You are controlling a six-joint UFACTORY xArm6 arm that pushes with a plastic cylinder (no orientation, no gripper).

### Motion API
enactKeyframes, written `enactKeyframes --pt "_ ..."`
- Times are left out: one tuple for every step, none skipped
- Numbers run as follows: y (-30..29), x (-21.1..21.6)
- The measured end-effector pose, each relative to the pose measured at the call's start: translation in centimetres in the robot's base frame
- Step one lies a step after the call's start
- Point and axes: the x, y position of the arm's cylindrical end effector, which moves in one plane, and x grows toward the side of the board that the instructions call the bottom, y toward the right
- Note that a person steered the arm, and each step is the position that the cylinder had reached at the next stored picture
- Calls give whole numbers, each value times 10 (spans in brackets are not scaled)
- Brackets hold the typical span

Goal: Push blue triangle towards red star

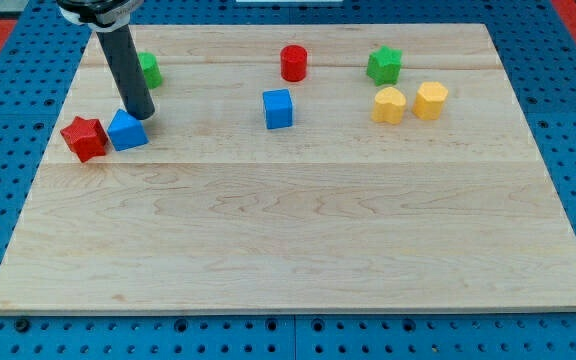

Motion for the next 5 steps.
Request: enactKeyframes --pt "0 0" --pt "0 5" --pt "19 8" --pt "47 7" --pt "68 -12"
